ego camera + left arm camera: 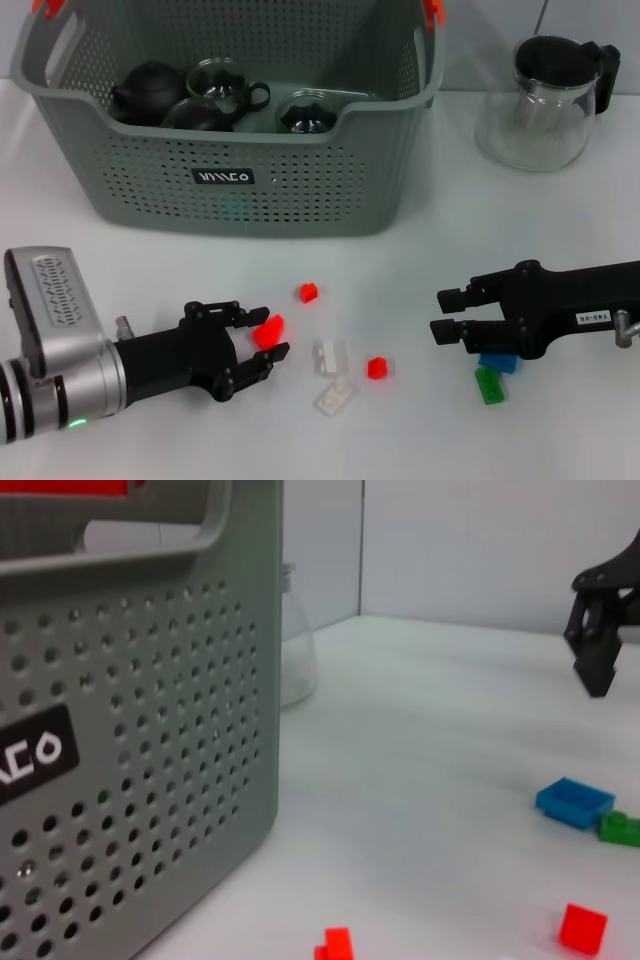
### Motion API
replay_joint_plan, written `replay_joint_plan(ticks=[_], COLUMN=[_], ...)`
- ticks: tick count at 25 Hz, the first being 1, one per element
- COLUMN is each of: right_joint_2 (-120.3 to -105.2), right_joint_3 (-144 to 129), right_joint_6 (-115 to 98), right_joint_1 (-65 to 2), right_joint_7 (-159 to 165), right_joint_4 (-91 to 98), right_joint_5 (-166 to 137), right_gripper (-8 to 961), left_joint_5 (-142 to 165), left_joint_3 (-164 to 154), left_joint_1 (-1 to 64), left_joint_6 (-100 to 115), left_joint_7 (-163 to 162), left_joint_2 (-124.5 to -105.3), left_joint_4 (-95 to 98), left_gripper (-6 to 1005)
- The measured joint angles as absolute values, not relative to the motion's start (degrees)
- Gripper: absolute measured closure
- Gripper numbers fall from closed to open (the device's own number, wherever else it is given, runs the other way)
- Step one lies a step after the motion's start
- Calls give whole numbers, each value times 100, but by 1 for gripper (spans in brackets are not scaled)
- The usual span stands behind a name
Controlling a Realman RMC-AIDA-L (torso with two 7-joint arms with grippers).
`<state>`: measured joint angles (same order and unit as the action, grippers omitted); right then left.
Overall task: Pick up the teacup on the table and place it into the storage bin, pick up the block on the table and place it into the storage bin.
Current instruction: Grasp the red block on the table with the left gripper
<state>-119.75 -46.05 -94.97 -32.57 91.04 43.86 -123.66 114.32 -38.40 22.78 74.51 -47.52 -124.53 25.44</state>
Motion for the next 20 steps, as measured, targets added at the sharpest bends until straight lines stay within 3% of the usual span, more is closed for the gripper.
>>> replay_joint_plan(ticks=[20], right_joint_2=[-11971], right_joint_3=[-4605], right_joint_6=[-9510], right_joint_1=[-3243], right_joint_7=[9096], right_joint_4=[4386], right_joint_5=[-12366], right_gripper=[490], left_joint_5=[11438], left_joint_3=[-3796], left_joint_1=[2298], left_joint_6=[7121], left_joint_7=[-4732], left_joint_2=[-12454], left_joint_4=[2443], left_gripper=[560])
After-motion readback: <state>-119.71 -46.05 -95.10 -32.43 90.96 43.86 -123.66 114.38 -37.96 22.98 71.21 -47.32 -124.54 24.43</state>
